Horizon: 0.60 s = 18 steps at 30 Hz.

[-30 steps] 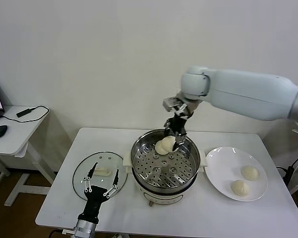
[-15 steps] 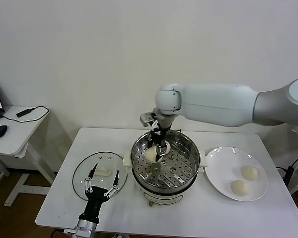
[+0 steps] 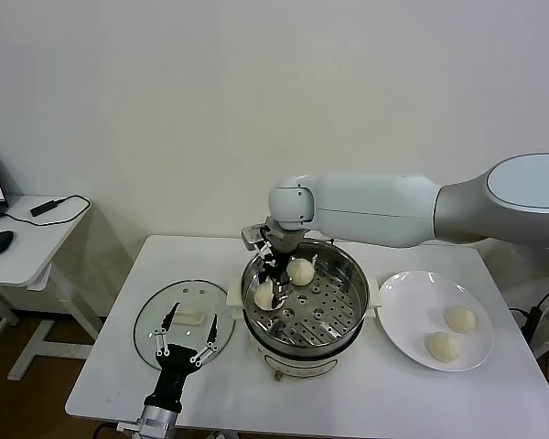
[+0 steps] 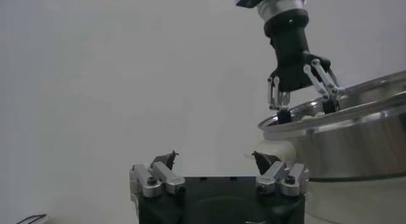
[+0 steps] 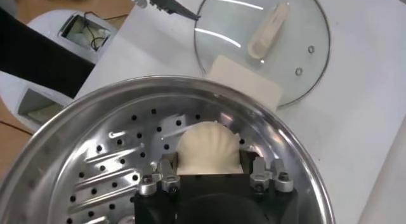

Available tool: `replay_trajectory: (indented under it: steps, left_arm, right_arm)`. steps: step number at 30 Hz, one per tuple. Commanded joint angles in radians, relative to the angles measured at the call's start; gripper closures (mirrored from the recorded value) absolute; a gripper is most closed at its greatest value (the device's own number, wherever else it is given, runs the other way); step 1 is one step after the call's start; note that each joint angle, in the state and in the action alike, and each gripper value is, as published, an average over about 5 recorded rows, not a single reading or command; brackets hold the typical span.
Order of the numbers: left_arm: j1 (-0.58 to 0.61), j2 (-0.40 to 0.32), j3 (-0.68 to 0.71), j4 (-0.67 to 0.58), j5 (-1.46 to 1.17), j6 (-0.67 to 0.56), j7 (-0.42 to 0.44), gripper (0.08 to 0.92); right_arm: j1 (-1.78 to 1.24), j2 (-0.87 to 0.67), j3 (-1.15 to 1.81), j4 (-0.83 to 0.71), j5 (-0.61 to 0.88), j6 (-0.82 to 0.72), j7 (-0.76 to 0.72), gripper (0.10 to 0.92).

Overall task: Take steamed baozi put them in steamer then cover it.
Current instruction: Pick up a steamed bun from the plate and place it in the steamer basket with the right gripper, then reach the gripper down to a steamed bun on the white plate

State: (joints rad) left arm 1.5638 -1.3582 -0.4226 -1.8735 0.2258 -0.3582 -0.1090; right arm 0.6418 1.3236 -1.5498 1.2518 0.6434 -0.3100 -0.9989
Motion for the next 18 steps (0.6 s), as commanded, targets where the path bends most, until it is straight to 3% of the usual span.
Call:
replay_trajectory:
  steps: [1, 9, 18]
  left_arm:
    - [0.000, -0.001, -0.001, 0.002, 0.000, 0.000, -0.001, 0.177]
    - [0.008, -0.006, -0.007, -0.005, 0.000, 0.000, -0.004, 0.177]
    - [0.011, -0.005, 0.001, -0.024, 0.003, 0.008, -0.004, 0.177]
  right_arm:
    - [-0.016, 0.012, 0.002, -0.002, -0.002, -0.006, 0.035, 0.249]
    - [0.052, -0.133, 0.078, 0.093, -0.034, 0.001, -0.010, 0.203]
    - [0.188, -0.468, 0.129, 0.169, -0.187, 0.139, -0.240, 0.203]
